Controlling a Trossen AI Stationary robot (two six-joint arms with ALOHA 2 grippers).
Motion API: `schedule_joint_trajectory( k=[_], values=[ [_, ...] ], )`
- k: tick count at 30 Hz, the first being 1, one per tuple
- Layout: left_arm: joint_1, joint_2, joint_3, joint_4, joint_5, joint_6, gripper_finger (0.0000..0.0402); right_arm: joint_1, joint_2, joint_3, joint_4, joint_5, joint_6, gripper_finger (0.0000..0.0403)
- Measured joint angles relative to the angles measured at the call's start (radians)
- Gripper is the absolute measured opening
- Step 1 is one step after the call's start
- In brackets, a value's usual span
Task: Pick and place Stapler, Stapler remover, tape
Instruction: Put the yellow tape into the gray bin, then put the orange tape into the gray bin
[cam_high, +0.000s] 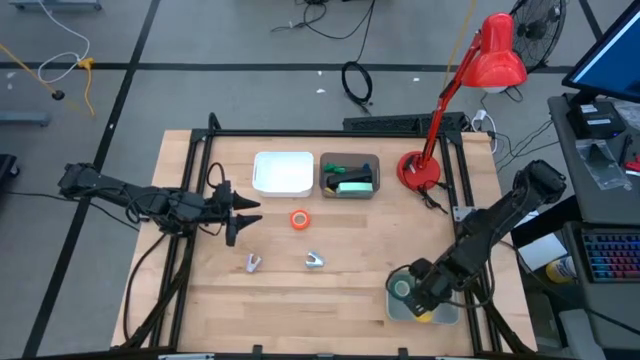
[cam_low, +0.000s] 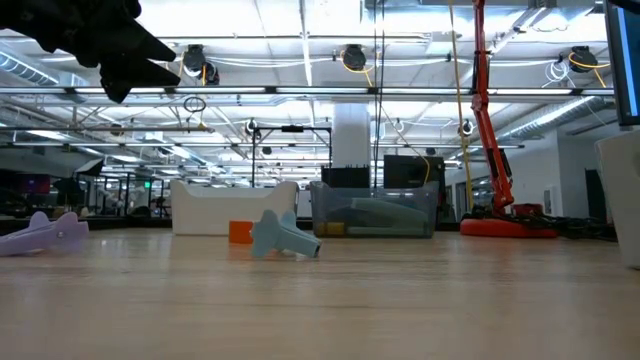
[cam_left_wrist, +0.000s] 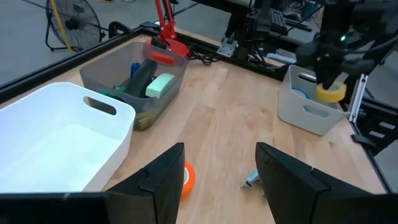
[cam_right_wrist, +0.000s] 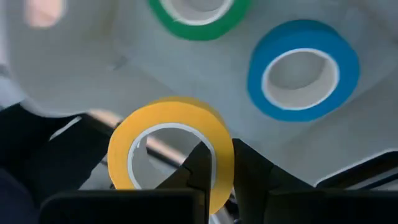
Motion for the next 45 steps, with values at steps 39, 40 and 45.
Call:
schedule_joint_trajectory(
  k=[39, 40, 45],
  values=[
    [0.000, 0.000, 0.000, -0.005, 0.000, -0.008, 0.0198, 0.130, -0.058, -0.032, -0.118, 0.136, 0.258, 0.0161],
    [0.000, 0.000, 0.000, -0.005, 0.000, -0.008, 0.0198, 0.130, -0.071, -0.032, -0.117, 0.146, 0.259, 0.0157],
    [0.000, 0.000, 0.000, -0.003, 0.000, -0.008, 0.0198, 0.130, -0.144, -0.032, -0.112, 0.166, 0.266, 0.0132]
  ],
)
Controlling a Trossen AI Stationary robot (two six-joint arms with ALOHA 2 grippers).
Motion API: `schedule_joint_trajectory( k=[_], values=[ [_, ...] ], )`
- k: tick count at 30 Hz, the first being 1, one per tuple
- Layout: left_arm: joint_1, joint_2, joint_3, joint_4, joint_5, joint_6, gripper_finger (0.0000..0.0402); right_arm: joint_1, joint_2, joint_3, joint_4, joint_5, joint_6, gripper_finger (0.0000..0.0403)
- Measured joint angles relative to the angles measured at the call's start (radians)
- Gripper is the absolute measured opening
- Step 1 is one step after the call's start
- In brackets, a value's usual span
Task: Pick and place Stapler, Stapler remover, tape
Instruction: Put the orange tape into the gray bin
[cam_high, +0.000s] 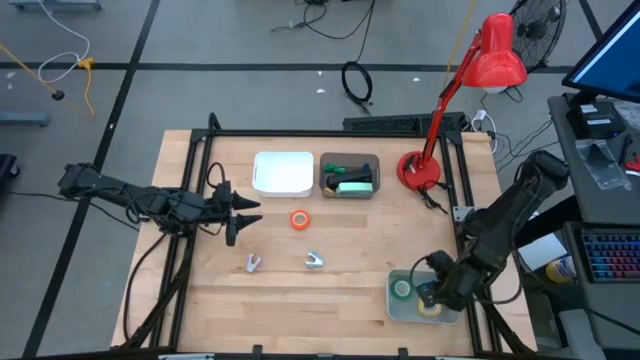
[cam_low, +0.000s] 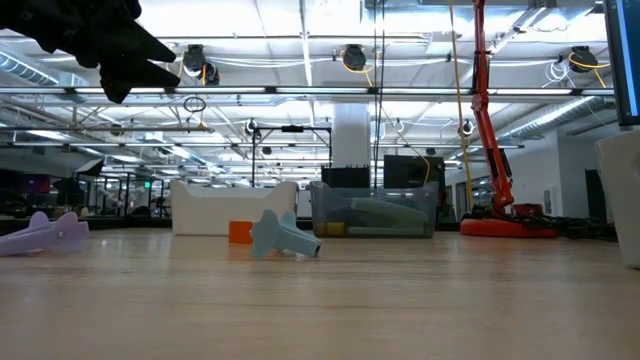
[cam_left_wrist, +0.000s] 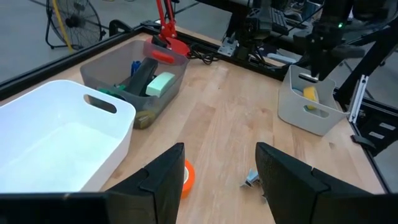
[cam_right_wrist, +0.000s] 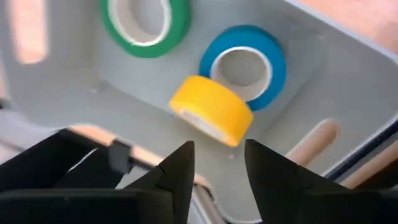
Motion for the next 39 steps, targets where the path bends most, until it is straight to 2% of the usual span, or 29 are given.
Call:
schedule_joint_trajectory(
  k=[4, 12, 16, 19, 22, 30, 34, 39],
  values=[
    [0.000, 0.000, 0.000, 0.000, 0.000, -0.020, 0.0198, 0.000, -0.060, 0.000, 0.042, 0.112, -0.029, 0.0109],
    [0.000, 0.000, 0.000, 0.000, 0.000, -0.026, 0.0198, -0.008, -0.146, 0.001, 0.162, 0.603, -0.286, 0.0046],
    [0.000, 0.000, 0.000, 0.004, 0.000, -0.023, 0.0198, -0.035, -0.179, 0.001, 0.147, 0.727, -0.440, 0.0008],
    [0.001, 0.000, 0.000, 0.058, -0.023, -0.028, 0.0198, -0.076, -0.207, 0.001, 0.138, 0.793, -0.609, 0.0007],
    [0.001, 0.000, 0.000, 0.141, -0.038, -0.038, 0.0198, -0.146, -0.252, -0.006, 0.141, 0.788, -0.789, 0.0009],
    [0.001, 0.072, 0.003, 0.266, -0.057, 0.005, 0.0198, -0.435, -0.399, -0.072, 0.255, 0.542, -1.302, 0.0001],
    [0.001, 0.171, 0.050, 0.267, -0.088, -0.021, 0.0198, -0.548, -0.514, -0.113, 0.257, 0.457, -1.428, 0.0001],
    [0.001, 0.316, 0.168, 0.250, -0.126, -0.019, 0.0198, -0.587, -0.699, -0.179, 0.258, 0.458, -1.501, 0.0001]
  ],
)
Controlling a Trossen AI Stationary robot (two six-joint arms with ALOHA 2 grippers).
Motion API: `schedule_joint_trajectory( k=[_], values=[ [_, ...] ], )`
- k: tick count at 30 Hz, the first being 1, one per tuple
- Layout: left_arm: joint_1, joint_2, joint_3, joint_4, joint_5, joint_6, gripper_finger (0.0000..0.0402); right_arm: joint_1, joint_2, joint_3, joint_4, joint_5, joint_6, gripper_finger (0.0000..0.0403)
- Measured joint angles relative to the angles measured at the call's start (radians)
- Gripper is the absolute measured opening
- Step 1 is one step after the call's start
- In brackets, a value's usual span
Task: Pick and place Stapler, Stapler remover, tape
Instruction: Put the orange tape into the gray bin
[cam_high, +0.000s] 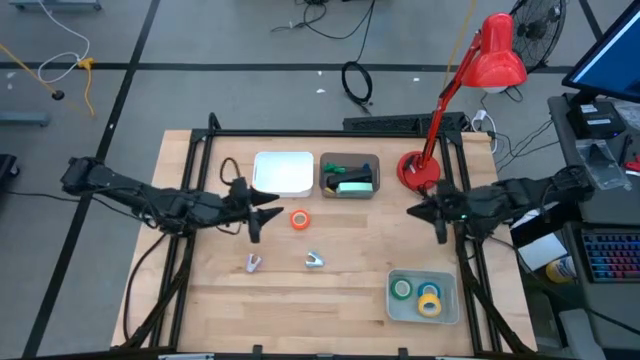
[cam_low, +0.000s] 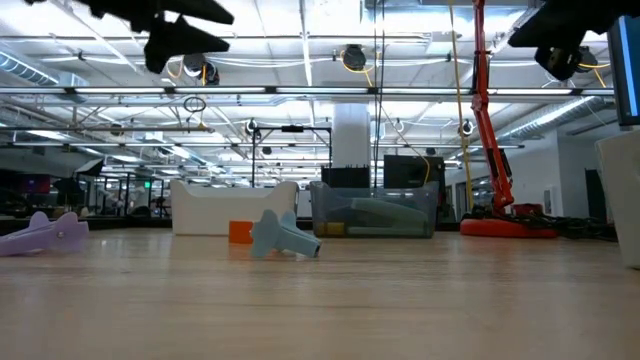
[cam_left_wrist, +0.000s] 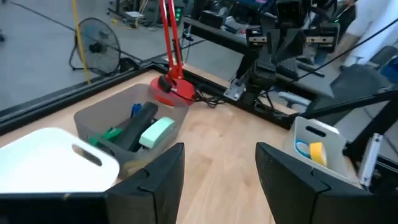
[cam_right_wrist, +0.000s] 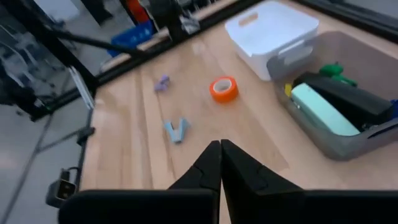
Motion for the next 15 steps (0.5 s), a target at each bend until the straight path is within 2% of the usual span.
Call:
schedule_joint_trajectory(
  k=[7, 15],
  values=[
    [0.015, 0.204, 0.231, -0.230, -0.047, -0.023, 0.0198, -0.001, -0.206, -0.112, 0.009, -0.001, -0.003, 0.0001],
    [0.059, 0.420, 0.449, -0.403, 0.041, -0.050, 0.0198, -0.001, -0.354, -0.211, 0.008, -0.026, -0.018, 0.0001]
  ],
)
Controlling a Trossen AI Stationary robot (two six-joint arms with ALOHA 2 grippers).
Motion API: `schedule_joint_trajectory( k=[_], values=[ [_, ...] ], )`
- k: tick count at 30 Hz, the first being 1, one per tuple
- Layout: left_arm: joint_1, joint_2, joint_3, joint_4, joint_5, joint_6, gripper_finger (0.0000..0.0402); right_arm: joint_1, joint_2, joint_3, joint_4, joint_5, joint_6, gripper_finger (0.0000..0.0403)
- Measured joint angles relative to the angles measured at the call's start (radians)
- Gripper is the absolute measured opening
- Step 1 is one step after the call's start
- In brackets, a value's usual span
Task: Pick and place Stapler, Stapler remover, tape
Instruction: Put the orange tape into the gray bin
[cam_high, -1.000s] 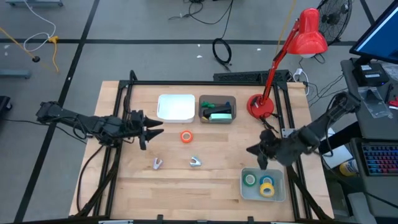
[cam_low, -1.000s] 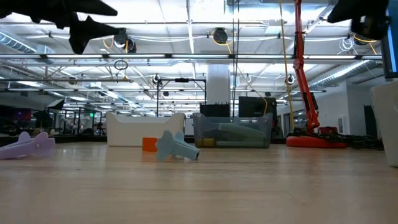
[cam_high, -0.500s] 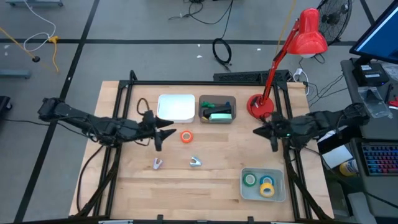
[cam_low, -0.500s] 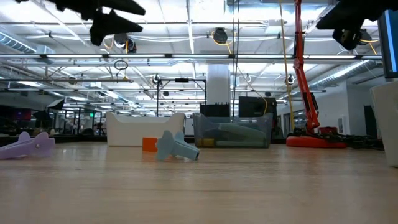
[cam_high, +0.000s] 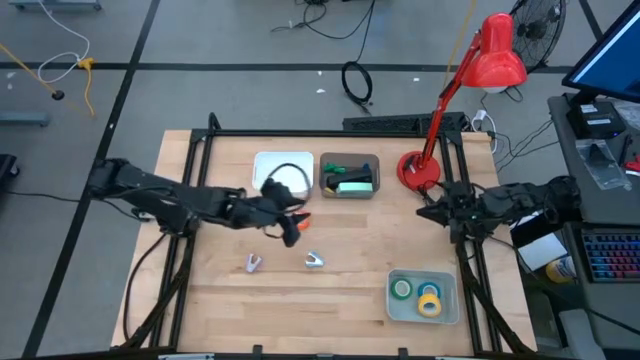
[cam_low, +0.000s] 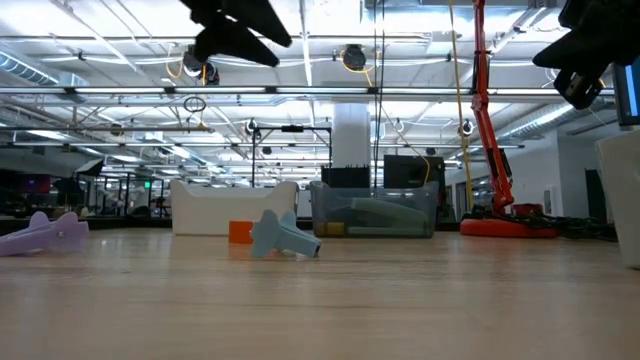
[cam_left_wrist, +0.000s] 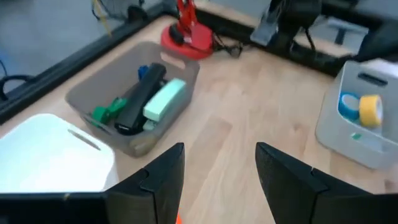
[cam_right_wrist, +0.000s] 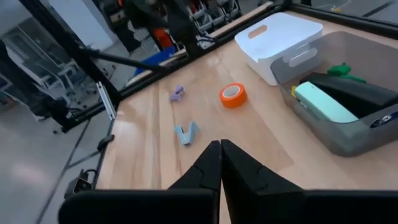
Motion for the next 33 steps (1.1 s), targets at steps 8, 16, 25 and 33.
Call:
schedule_joint_trajectory(
  k=[8, 16, 25, 33],
  values=[
    [0.061, 0.211, 0.204, -0.275, 0.040, -0.055, 0.0198, 0.000, -0.107, -0.024, -0.001, 0.001, -0.029, 0.0000],
    [0.151, 0.329, 0.241, -0.311, 0.296, -0.119, 0.0198, 0.000, -0.141, -0.026, -0.004, 0.001, -0.061, 0.0000],
    [0.187, 0.416, 0.241, -0.325, 0.466, -0.119, 0.0198, 0.000, -0.151, -0.026, -0.008, 0.000, -0.089, 0.0000],
    [0.191, 0.432, 0.240, -0.398, 0.372, -0.114, 0.0207, 0.000, -0.151, -0.026, -0.008, -0.001, -0.087, 0.0000]
  ],
)
